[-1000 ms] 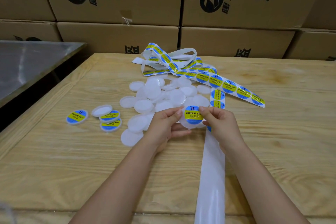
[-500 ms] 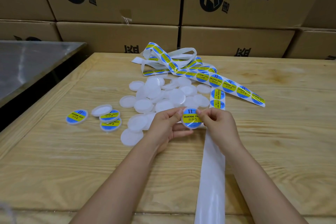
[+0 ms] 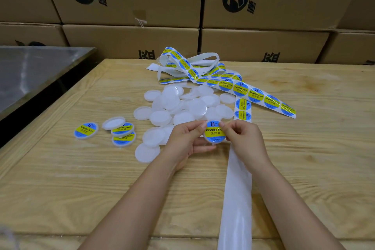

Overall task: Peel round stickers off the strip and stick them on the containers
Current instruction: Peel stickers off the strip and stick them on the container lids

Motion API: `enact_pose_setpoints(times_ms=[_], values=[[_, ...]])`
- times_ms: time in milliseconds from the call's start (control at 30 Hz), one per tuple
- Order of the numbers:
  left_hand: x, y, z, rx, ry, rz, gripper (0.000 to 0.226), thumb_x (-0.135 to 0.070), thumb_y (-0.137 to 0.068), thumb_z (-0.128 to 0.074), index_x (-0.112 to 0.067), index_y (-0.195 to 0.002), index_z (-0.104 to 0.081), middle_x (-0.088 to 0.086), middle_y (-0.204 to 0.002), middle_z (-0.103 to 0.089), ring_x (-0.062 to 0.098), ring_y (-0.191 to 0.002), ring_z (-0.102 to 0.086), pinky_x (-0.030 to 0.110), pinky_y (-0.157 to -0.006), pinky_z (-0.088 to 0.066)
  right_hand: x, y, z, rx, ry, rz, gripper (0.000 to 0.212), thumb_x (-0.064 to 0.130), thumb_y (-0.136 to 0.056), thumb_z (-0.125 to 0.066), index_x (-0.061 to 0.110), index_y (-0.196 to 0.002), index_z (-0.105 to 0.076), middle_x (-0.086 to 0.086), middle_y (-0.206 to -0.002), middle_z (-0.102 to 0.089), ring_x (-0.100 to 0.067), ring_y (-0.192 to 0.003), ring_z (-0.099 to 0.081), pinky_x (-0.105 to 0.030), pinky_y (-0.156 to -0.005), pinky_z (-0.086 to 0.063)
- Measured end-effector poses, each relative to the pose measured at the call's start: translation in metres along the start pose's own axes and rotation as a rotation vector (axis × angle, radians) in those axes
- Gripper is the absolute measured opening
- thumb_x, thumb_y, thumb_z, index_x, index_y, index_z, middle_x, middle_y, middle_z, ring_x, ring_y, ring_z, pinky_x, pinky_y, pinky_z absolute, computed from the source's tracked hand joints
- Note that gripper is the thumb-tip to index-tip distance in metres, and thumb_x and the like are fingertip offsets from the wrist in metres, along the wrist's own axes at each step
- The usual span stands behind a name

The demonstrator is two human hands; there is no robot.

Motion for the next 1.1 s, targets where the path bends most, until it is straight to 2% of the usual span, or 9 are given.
enact_pose_setpoints(times_ms=[267, 400, 467, 500, 633, 767, 967, 1033, 1100], values=[[0.0, 0.001, -0.001, -0.017, -0.028, -0.007, 0.019, -0.013, -0.094, -0.051, -0.006, -0.106, -0.063, 0.012, -0.092, -0.072, 0.028, -0.082, -0.071, 0.033, -0.064, -0.059, 0.004, 0.003, 0.0, 0.001, 0.026, 0.004, 0.031, 0.027, -0.089, -0.063, 0.015, -0.06, -0.059, 0.001, -0.058, -0.06, -0.011, -0.06, -0.053, -0.03, -0.065, -0.044], [0.0, 0.002, -0.001, -0.066, -0.076, -0.019, 0.016, -0.013, -0.094, -0.051, -0.005, -0.101, -0.064, 0.013, -0.087, -0.073, 0.028, -0.079, -0.071, 0.033, -0.063, -0.059, 0.007, 0.005, 0.0, -0.044, 0.093, 0.042, 0.035, 0.026, -0.088, -0.064, 0.022, -0.055, -0.054, 0.014, -0.048, -0.054, 0.002, -0.051, -0.049, -0.012, -0.054, -0.035], [0.0, 0.002, -0.001, -0.092, -0.094, -0.031, 0.015, -0.013, -0.095, -0.051, -0.007, -0.095, -0.065, 0.012, -0.082, -0.073, 0.026, -0.076, -0.071, 0.032, -0.062, -0.058, 0.011, 0.007, -0.001, -0.084, 0.138, 0.087, 0.032, 0.024, -0.087, -0.065, 0.023, -0.057, -0.055, 0.015, -0.051, -0.056, 0.005, -0.054, -0.052, -0.011, -0.056, -0.038], [0.0, 0.002, -0.001, -0.099, -0.102, -0.038, 0.015, -0.013, -0.095, -0.051, -0.008, -0.094, -0.065, 0.011, -0.081, -0.073, 0.026, -0.075, -0.071, 0.031, -0.061, -0.058, 0.013, 0.009, -0.001, -0.1, 0.16, 0.113, 0.029, 0.023, -0.087, -0.065, 0.021, -0.06, -0.057, 0.013, -0.056, -0.06, 0.003, -0.057, -0.055, -0.012, -0.058, -0.04], [0.0, 0.002, -0.001, -0.129, -0.118, -0.052, 0.017, -0.012, -0.096, -0.05, -0.008, -0.094, -0.066, 0.011, -0.079, -0.073, 0.024, -0.073, -0.071, 0.029, -0.059, -0.058, 0.021, 0.015, -0.006, -0.165, 0.299, 0.246, 0.019, 0.022, -0.088, -0.065, 0.008, -0.074, -0.063, -0.002, -0.069, -0.069, -0.022, -0.068, -0.064, -0.034, -0.065, -0.046], [0.0, 0.002, 0.001, -0.169, -0.11, -0.046, 0.018, -0.01, -0.095, -0.05, -0.008, -0.089, -0.067, 0.014, -0.075, -0.072, 0.024, -0.069, -0.071, 0.029, -0.059, -0.058, 0.026, 0.018, -0.01, -0.221, 0.424, 0.361, 0.02, 0.018, -0.086, -0.067, 0.002, -0.076, -0.062, -0.01, -0.067, -0.067, -0.033, -0.066, -0.064, -0.039, -0.059, -0.046], [0.001, 0.002, 0.003, -0.206, -0.043, -0.016, 0.017, -0.01, -0.095, -0.051, 0.001, -0.095, -0.065, 0.019, -0.078, -0.07, 0.025, -0.068, -0.07, 0.03, -0.06, -0.058, 0.031, 0.022, -0.013, -0.275, 0.472, 0.454, 0.016, 0.015, -0.079, -0.074, 0.006, -0.072, -0.063, -0.008, -0.058, -0.063, -0.029, -0.055, -0.062, -0.035, -0.05, -0.045], [0.001, 0.002, 0.003, -0.212, -0.02, -0.007, 0.018, -0.008, -0.094, -0.051, 0.005, -0.1, -0.063, 0.02, -0.081, -0.069, 0.026, -0.067, -0.07, 0.03, -0.058, -0.058, 0.029, 0.021, -0.013, -0.273, 0.454, 0.437, 0.011, 0.017, -0.079, -0.074, 0.01, -0.088, -0.07, -0.006, -0.061, -0.065, -0.027, -0.058, -0.062, -0.034, -0.054, -0.045], [0.0, 0.002, 0.002, -0.205, -0.007, -0.005, 0.018, -0.006, -0.094, -0.051, 0.006, -0.1, -0.062, 0.02, -0.083, -0.069, 0.027, -0.068, -0.07, 0.031, -0.058, -0.058, 0.023, 0.017, -0.012, -0.238, 0.4, 0.365, 0.031, 0.017, -0.082, -0.071, 0.015, -0.113, -0.068, -0.005, -0.071, -0.07, -0.023, -0.064, -0.063, -0.034, -0.064, -0.047]])
Point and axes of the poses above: each hand's wrist, its own y-axis away from the middle knuckle, its own z-axis out of the back of the hand, x = y × z, the point moved 5 cm from there along -y, towards the middle knuckle
